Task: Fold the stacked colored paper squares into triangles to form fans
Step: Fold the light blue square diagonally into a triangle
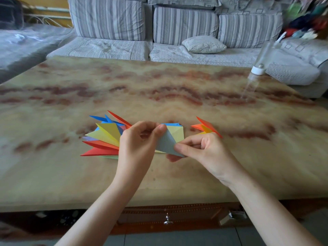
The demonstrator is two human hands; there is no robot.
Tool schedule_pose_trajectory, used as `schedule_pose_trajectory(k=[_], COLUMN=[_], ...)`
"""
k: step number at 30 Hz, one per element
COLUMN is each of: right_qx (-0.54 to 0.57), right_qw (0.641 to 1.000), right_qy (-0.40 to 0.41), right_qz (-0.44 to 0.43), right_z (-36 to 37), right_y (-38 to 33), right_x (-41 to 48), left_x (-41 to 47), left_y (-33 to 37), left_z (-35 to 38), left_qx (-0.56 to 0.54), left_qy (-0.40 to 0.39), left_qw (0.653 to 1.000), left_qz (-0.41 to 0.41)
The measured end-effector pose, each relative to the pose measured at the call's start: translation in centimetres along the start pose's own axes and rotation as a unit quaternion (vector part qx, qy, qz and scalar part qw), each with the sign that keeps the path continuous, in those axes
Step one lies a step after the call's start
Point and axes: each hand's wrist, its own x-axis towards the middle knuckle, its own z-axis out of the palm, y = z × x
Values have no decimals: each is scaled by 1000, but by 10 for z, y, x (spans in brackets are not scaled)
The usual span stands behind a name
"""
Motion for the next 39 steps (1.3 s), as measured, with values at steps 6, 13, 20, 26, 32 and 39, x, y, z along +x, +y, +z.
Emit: schedule_pose_trajectory(k=[6,13,20,26,32,39], right_qx=[-18,-65,4,11,13,-23], right_qw=[1000,997,997,994,994,994], right_qy=[-17,-32,76,108,113,106], right_qz=[-1,20,7,-10,0,-6], right_z=[-2,-7,-14,7,7,4], right_y=[0,-1,-5,0,3,4], right_x=[-2,-2,3,7,8,7], left_x=[8,12,5,1,-1,0], left_y=[-1,-2,0,-1,-1,2], left_z=[-8,-12,-7,3,6,1], left_qx=[1,7,0,-18,-19,-8], left_qy=[27,53,-1,-27,-58,-97], left_qw=[1000,999,1000,999,998,994], left_qz=[-15,-11,-24,-18,-26,-46])
